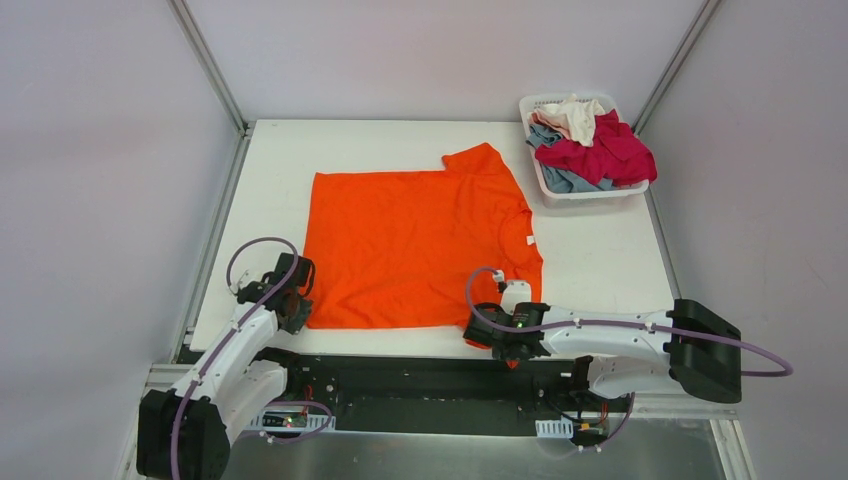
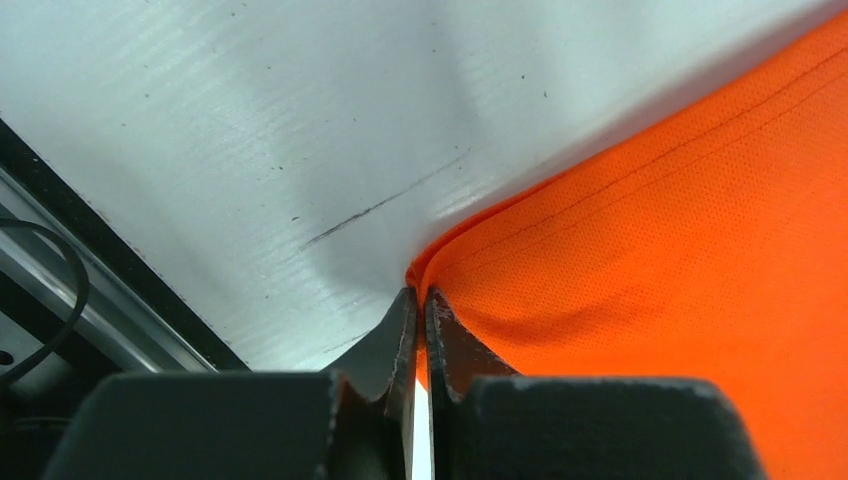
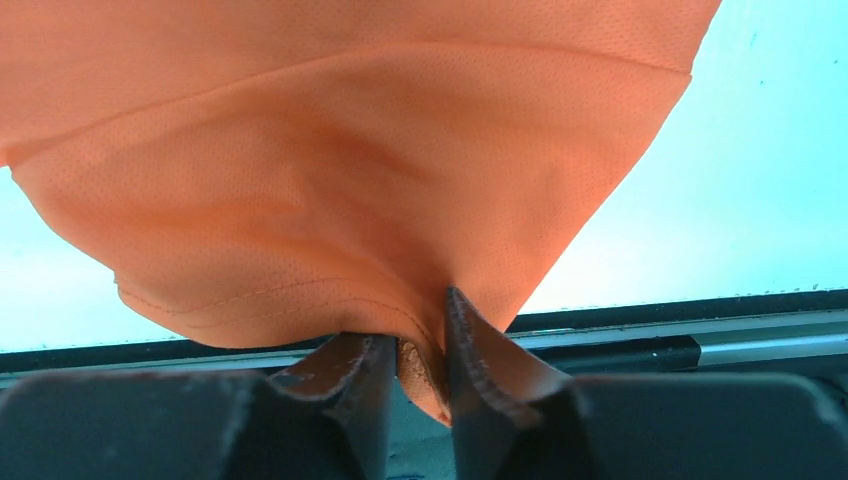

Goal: Fold and stack the t-shirts
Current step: Grab the side of the flattened tshirt closest away from the robot with both arms, then fold the flattened tshirt in 1/3 of the way

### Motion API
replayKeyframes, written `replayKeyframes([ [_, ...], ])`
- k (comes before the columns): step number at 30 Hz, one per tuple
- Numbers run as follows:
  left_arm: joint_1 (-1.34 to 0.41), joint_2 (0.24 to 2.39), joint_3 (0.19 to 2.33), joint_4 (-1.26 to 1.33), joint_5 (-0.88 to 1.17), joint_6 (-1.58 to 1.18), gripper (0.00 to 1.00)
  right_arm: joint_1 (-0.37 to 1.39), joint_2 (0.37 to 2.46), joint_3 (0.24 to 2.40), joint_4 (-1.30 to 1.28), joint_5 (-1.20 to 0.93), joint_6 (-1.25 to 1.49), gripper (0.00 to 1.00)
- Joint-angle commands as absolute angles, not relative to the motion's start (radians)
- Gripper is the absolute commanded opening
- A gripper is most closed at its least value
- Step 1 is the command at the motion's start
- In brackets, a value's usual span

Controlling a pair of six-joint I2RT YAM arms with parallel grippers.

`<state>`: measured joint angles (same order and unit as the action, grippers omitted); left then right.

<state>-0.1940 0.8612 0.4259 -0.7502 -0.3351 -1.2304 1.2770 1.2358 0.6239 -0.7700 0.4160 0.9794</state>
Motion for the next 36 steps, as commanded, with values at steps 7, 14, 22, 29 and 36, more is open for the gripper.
replayKeyframes([
  [7,-0.183,0.789,0.433,-0.744,-0.26,-1.201,0.0,1.281,1.181,0.676,-0.88,0.487,0.98,0.0],
  [14,-0.183,0.781,0.487,-0.744,-0.26,-1.178,0.0,1.206,1.121,0.741,-0.903,0.524,0.889,0.0],
  [22,-0.182,0.816,0.575,-0.746,-0.268,-1.143,0.0,1.044,1.13,0.877,-0.882,0.565,0.691,0.0],
  [29,-0.181,0.812,0.658,-0.832,-0.359,-1.136,0.0,0.957,1.157,0.933,-0.864,0.516,0.597,0.0],
  [36,-0.181,0.734,0.682,-0.972,-0.359,-1.148,0.0,0.953,1.126,0.928,-0.867,0.329,0.5,0.0],
])
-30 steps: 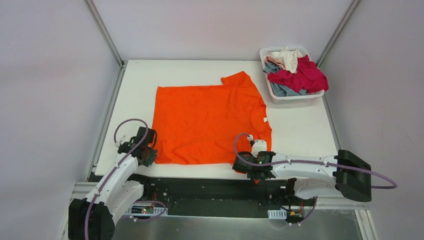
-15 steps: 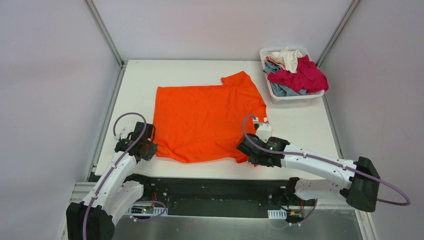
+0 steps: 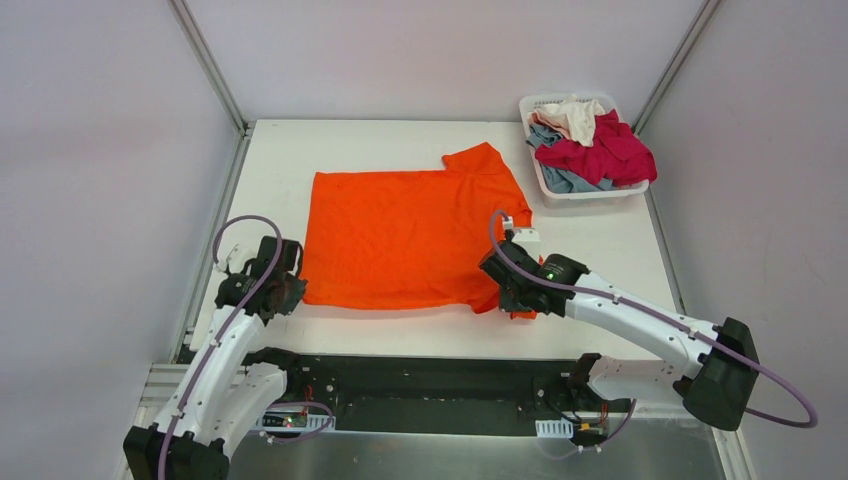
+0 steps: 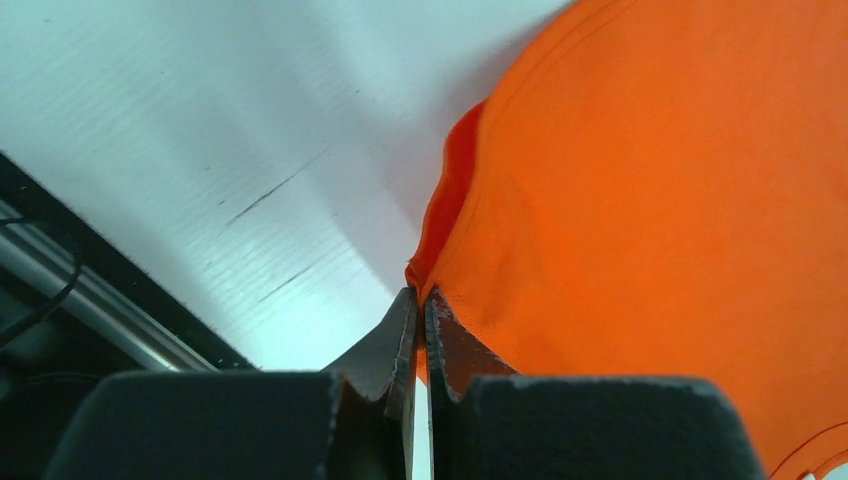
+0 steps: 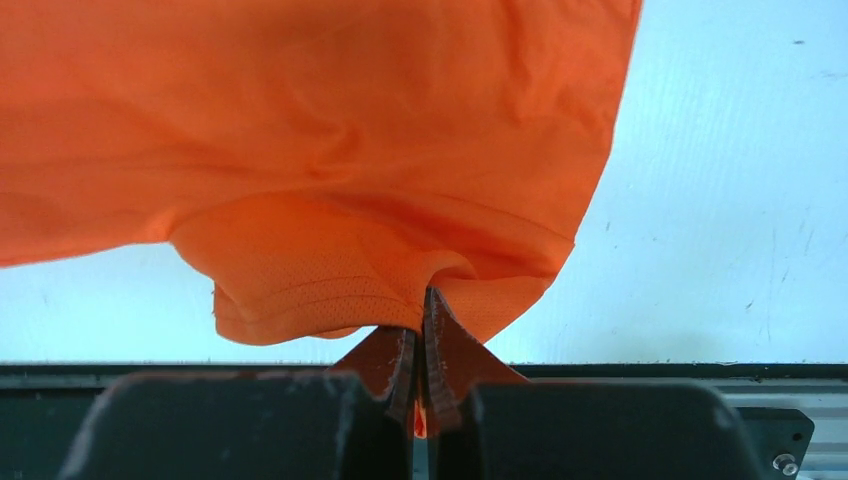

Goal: Fold and stack the t-shirts
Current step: Fold the flattened tshirt in 1/3 of the way

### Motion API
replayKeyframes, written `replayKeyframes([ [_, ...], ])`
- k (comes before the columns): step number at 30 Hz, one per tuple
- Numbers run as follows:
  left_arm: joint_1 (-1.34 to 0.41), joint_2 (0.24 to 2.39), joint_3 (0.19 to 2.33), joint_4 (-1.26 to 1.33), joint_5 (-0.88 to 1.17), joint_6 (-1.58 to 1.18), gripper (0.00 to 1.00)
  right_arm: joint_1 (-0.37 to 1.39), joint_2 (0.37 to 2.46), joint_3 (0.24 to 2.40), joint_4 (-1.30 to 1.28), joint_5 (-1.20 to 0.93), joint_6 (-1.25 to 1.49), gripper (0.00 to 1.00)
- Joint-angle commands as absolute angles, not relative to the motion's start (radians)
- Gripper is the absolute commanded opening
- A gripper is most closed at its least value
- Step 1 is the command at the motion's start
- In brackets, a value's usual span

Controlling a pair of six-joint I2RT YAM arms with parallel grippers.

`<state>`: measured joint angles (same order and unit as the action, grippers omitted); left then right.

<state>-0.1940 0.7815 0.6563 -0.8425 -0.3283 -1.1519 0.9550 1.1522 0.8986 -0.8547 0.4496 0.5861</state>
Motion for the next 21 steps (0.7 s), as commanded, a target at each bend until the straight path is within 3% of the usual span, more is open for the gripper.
replayKeyframes([
  [1,-0.181,0.721,0.679,-0.995,-0.348,-1.151,0.0,0.953,1.121,0.927,-0.877,0.301,0.493,0.0],
  [8,-0.181,0.628,0.638,-1.076,-0.376,-1.205,0.0,0.949,1.105,0.906,-0.872,0.306,0.481,0.0],
  [16,-0.181,0.791,0.69,-0.957,-0.362,-1.178,0.0,0.914,1.191,0.997,-0.804,0.471,0.421,0.0],
  [21,-0.181,0.86,0.718,-0.916,-0.418,-1.178,0.0,0.847,1.261,1.053,-0.729,0.436,0.315,0.0],
])
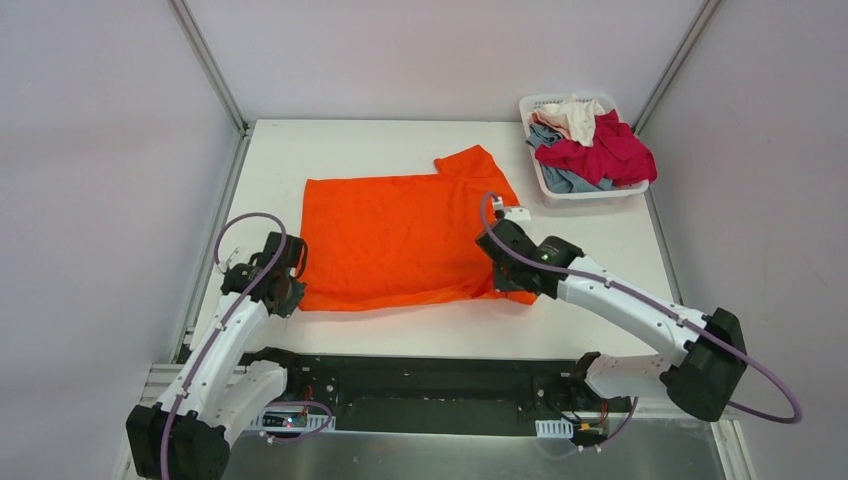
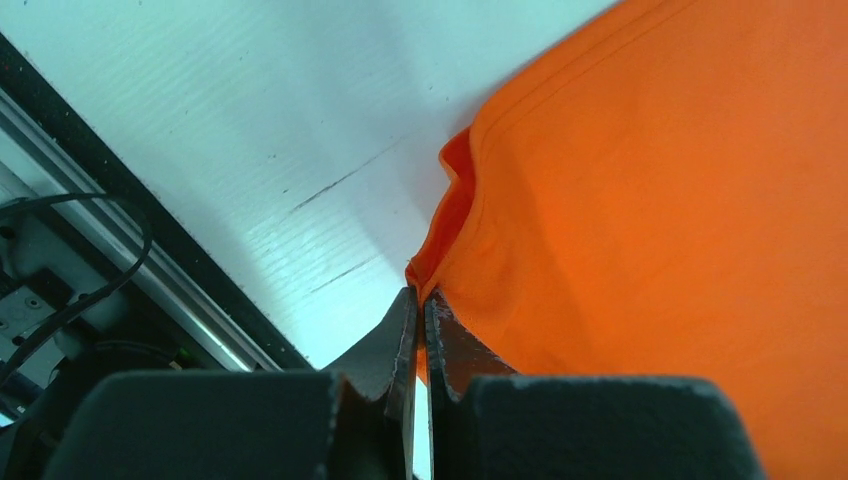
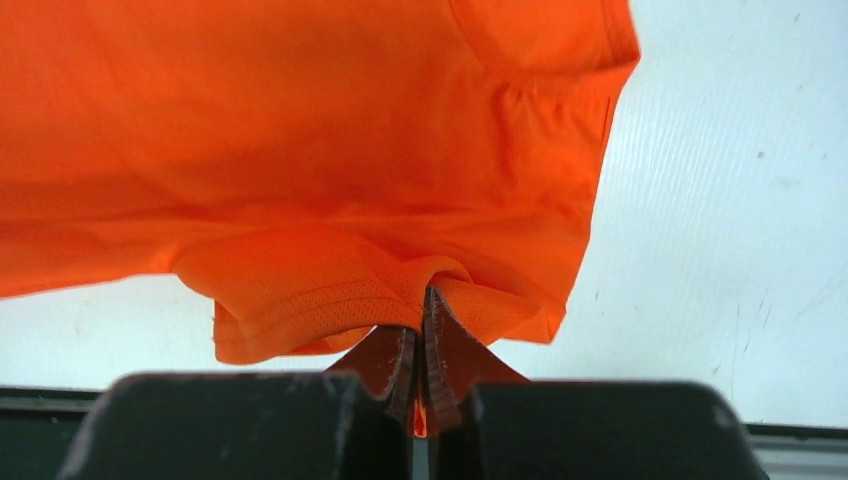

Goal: Fold and stack the t-shirts
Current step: Fold the flattened tshirt in 1/3 of the way

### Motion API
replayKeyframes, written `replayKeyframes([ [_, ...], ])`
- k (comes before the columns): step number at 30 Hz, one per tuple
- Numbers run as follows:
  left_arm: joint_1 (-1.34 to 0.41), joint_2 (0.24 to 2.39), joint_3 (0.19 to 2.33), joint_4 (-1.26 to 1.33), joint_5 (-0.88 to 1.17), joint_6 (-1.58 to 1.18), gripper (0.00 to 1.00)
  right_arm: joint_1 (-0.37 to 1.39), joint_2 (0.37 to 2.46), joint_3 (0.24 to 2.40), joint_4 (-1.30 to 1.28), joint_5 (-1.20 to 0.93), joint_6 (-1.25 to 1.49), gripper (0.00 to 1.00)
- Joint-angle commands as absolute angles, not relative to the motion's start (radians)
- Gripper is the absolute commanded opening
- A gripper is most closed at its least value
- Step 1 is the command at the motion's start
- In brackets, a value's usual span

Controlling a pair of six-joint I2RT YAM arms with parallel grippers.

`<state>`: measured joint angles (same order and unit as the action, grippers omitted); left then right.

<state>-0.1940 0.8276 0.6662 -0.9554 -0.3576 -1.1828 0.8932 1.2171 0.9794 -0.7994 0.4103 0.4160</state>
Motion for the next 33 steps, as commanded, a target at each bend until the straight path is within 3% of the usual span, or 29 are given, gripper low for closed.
replayKeyframes([
  [1,-0.181,0.877,0.724,-0.899,-0.419,-1.174,0.0,0.833,1.281,1.071,-0.728,0.429,0.299,0.0],
  [13,-0.18,1.082,0.825,-0.851,-0.493,-1.183,0.0,0.717,1.48,1.234,-0.712,0.372,0.181,0.0],
  [33,-0.165,1.382,0.974,-0.793,-0.499,-1.16,0.0,0.629,1.659,1.327,-0.642,0.337,0.143,0.0],
])
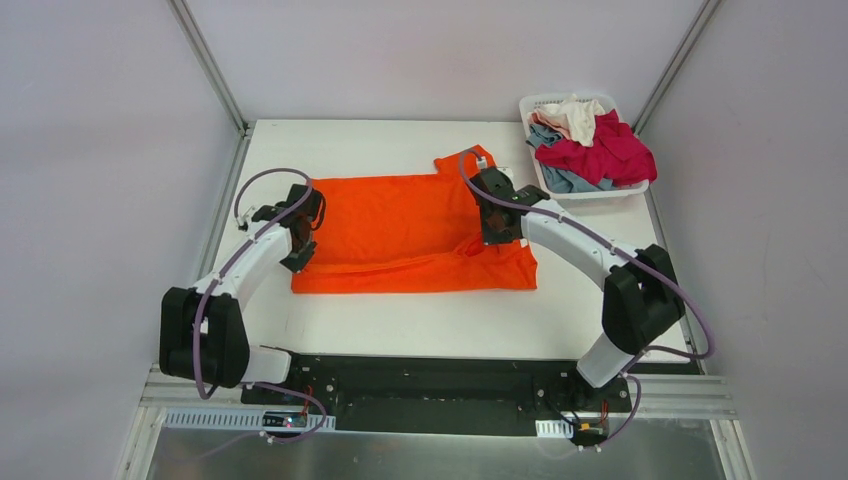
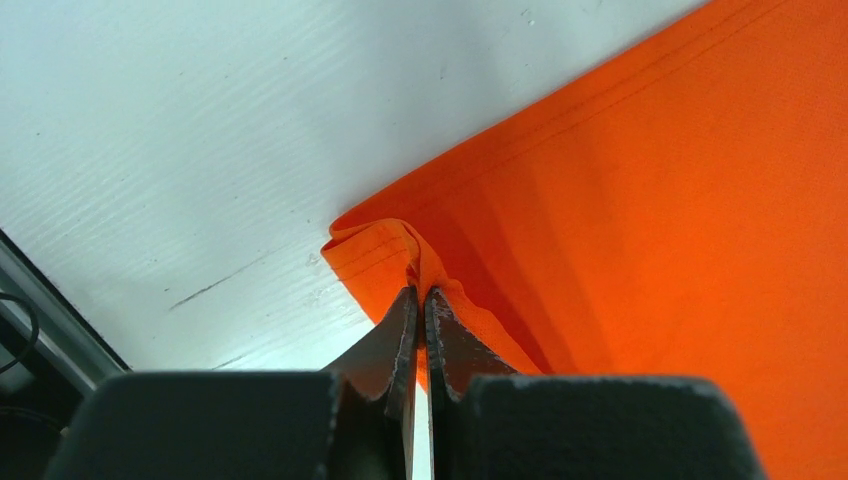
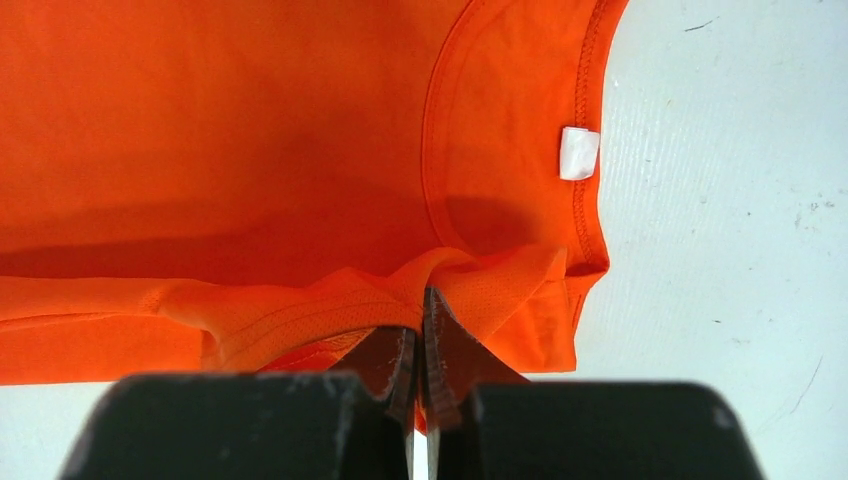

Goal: Fold and stack the t-shirts
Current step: Fold the flattened tshirt in 1/3 of the way

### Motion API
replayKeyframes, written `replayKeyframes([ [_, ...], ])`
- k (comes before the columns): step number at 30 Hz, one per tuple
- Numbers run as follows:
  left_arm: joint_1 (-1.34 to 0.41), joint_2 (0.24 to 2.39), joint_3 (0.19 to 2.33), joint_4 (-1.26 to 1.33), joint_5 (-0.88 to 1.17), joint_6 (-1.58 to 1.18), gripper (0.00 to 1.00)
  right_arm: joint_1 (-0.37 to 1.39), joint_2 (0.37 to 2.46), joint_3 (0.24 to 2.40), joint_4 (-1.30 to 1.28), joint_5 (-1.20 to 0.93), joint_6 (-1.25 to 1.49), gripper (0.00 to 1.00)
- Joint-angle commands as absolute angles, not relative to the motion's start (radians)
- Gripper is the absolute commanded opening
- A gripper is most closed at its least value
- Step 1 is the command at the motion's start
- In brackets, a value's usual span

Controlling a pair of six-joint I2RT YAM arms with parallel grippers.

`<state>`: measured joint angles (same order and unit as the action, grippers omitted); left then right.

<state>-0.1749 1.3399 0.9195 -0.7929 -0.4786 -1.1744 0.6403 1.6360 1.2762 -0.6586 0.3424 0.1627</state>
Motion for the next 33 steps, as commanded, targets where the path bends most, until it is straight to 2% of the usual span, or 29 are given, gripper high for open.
replayKeyframes([
  [1,-0.164,1.395,0.977,-0.793,-0.497,-1.161,0.0,0.625,1.667,1.332,-0.64,0.341,0.139,0.0],
  [7,-0.16,1.437,0.98,-0.792,-0.517,-1.178,0.0,0.61,1.74,1.374,-0.627,0.321,0.13,0.0],
  [8,-0.16,1.442,0.982,-0.793,-0.525,-1.178,0.05,0.607,1.754,1.382,-0.626,0.321,0.131,0.0],
  [11,-0.157,1.464,1.0,-0.793,-0.538,-1.169,0.27,0.6,1.794,1.412,-0.62,0.345,0.14,0.05],
  [13,-0.155,1.48,1.021,-0.792,-0.539,-1.154,0.42,0.592,1.823,1.437,-0.592,0.373,0.143,0.12],
  [14,-0.156,1.485,1.033,-0.794,-0.541,-1.143,0.48,0.587,1.837,1.452,-0.574,0.39,0.139,0.18],
  [16,-0.154,1.474,1.066,-0.795,-0.544,-1.116,0.8,0.573,1.867,1.493,-0.522,0.424,0.127,0.31],
  [17,-0.153,1.463,1.081,-0.794,-0.546,-1.101,0.95,0.569,1.88,1.519,-0.515,0.437,0.113,0.45],
  [18,-0.153,1.449,1.094,-0.796,-0.55,-1.085,0.98,0.568,1.889,1.549,-0.528,0.454,0.108,0.54],
  [21,-0.153,1.38,1.109,-0.806,-0.538,-1.044,0.99,0.567,1.857,1.583,-0.582,0.479,0.105,0.92],
  [22,-0.154,1.353,1.101,-0.808,-0.532,-1.042,0.99,0.567,1.821,1.559,-0.579,0.476,0.11,0.98],
  [26,-0.153,1.257,1.049,-0.805,-0.481,-1.033,0.99,0.567,1.64,1.375,-0.522,0.393,0.199,0.99],
  [30,-0.156,1.24,1.014,-0.747,-0.297,-0.928,0.99,0.567,1.511,1.203,-0.461,0.163,0.27,0.99],
  [33,-0.16,1.258,0.956,-0.638,-0.133,-0.857,0.99,0.567,1.471,1.103,-0.418,0.078,0.314,0.99],
])
